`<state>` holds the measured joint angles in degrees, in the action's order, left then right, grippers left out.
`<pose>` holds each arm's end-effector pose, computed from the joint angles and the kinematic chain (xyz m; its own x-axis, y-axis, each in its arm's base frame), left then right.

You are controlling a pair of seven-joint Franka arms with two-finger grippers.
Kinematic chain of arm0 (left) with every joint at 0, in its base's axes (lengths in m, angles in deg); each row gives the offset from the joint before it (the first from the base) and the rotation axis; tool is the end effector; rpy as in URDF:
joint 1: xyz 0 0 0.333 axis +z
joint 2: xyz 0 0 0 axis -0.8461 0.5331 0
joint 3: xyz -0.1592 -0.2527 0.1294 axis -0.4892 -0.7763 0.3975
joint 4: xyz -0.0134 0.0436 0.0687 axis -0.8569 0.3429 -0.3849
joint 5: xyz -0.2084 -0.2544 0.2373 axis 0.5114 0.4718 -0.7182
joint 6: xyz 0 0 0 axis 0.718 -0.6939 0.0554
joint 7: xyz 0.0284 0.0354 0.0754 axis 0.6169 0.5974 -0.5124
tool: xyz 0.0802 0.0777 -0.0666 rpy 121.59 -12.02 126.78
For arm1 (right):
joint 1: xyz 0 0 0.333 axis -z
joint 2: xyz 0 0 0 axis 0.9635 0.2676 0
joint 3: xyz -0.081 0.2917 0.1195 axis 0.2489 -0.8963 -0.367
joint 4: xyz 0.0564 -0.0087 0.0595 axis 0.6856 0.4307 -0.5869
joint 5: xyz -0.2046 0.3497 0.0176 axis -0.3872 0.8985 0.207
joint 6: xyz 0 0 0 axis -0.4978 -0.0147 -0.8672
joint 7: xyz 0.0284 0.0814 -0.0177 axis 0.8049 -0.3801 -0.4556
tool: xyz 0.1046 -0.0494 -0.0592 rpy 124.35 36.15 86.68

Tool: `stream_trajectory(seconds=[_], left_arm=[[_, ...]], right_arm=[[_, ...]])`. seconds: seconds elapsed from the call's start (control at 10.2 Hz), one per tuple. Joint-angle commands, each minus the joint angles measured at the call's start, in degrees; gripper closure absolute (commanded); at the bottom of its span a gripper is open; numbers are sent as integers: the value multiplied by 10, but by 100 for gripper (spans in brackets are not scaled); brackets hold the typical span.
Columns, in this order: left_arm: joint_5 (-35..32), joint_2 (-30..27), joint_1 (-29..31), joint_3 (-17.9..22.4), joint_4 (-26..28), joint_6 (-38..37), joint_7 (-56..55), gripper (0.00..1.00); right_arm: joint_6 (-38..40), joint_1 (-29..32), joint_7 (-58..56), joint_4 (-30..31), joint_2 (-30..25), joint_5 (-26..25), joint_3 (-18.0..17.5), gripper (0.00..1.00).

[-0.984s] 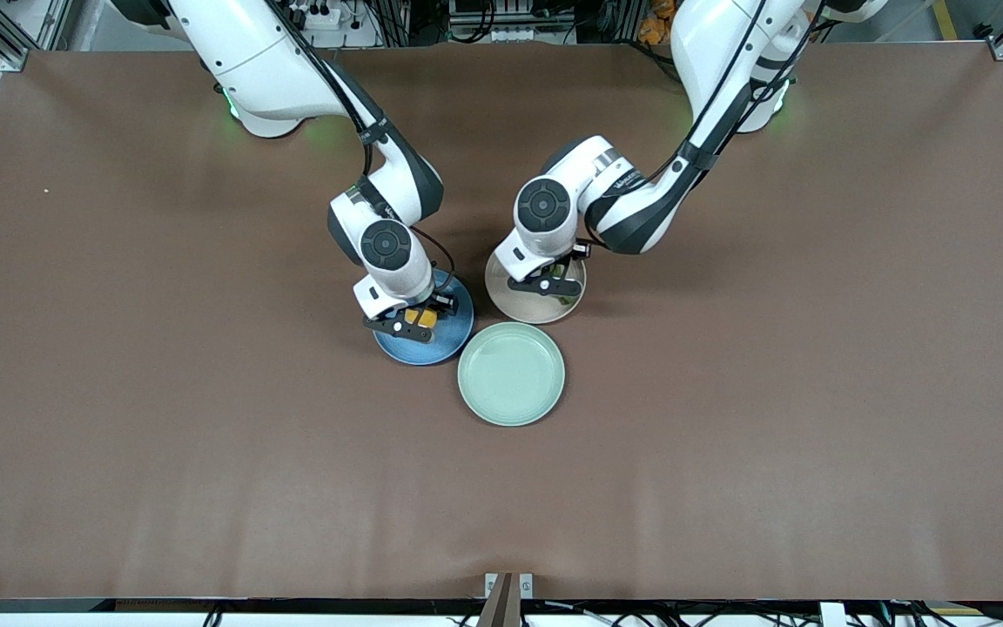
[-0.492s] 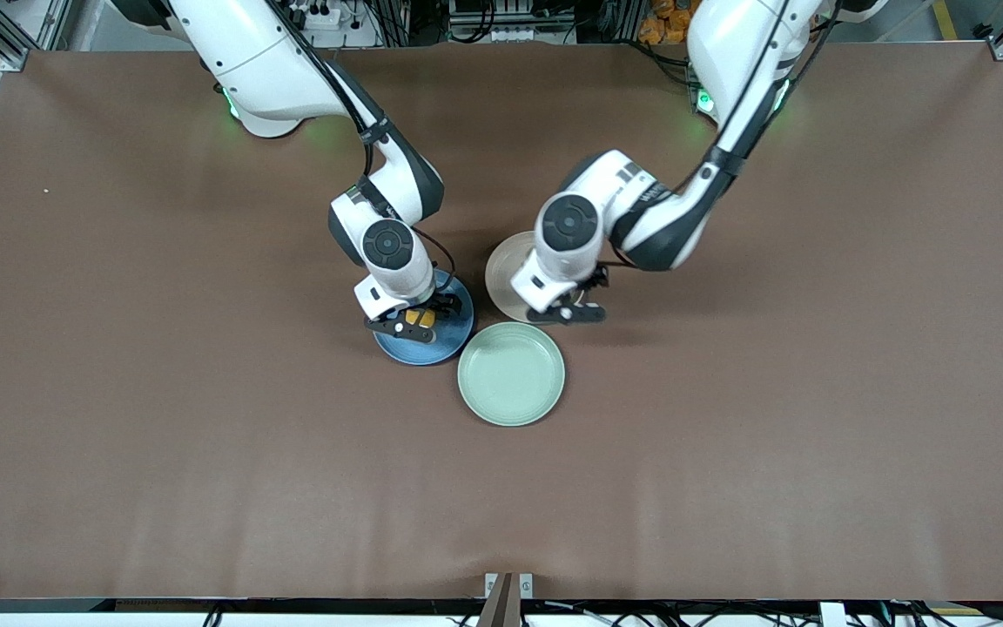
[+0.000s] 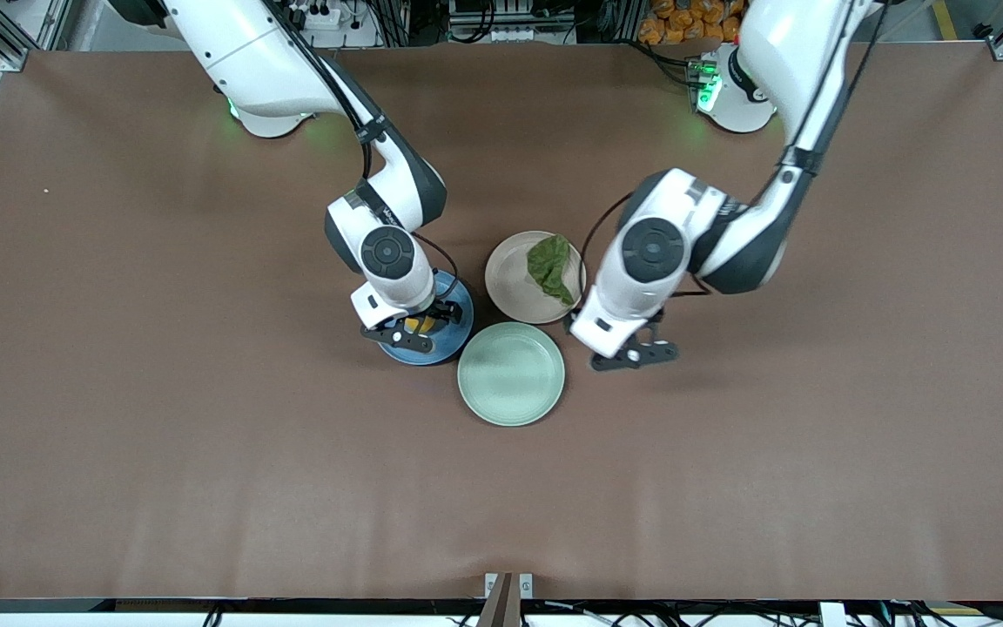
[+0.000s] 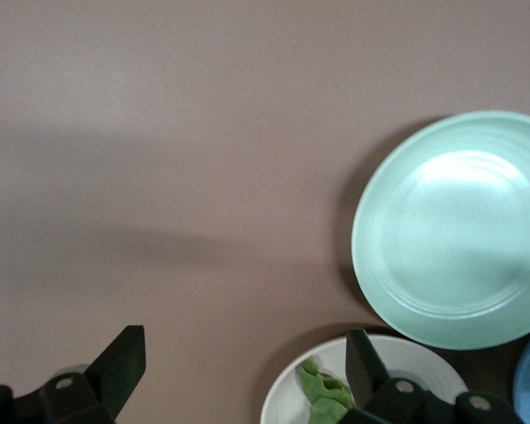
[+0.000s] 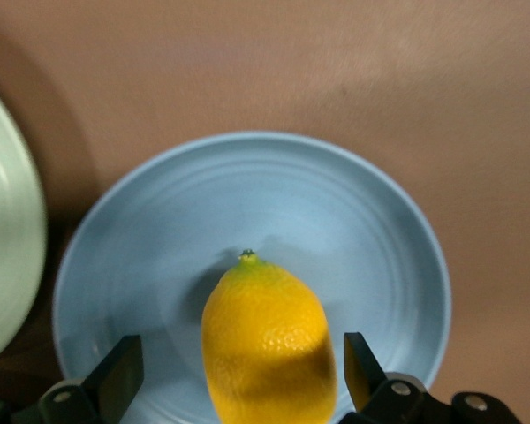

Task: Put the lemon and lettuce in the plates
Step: 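Open both grippers and lift them away from the plates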

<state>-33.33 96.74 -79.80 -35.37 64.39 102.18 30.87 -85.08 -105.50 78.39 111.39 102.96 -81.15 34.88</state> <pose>0.6022 -0.3597 0.3158 0.9890 0.1400 -0.0477 0.1399 -0.9901 -0.0060 0.5473 0.3827 0.2009 0.9596 -0.2608 -0.1056 -0.2545 -0.9646 0.0692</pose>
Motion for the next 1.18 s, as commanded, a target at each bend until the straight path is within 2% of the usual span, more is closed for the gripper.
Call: stream_trajectory(seconds=[0.0, 0.3, 0.49, 0.59, 0.89, 1.08], left_arm=[[-4, -25, 23, 2, 6, -12, 19, 0], [-5, -53, 62, 2, 9, -22, 46, 0], [-4, -83, 88, 2, 22, -87, 125, 0], [-1, -103, 91, 17, 34, -118, 178, 0], [45, -200, 92, 75, 123, -120, 264, 0], [62, -243, 122, 89, 144, -117, 316, 0]], right_arm=[[84, 14, -32, -62, -1, -5, -1, 0], [129, 41, -116, -89, -20, -5, 16, 0], [149, 69, -209, -89, -42, -5, 22, 0], [159, 89, -262, -87, -55, -6, 26, 0], [181, 136, -369, -82, -86, -7, 29, 0], [181, 167, -429, -71, -106, -10, 33, 0]])
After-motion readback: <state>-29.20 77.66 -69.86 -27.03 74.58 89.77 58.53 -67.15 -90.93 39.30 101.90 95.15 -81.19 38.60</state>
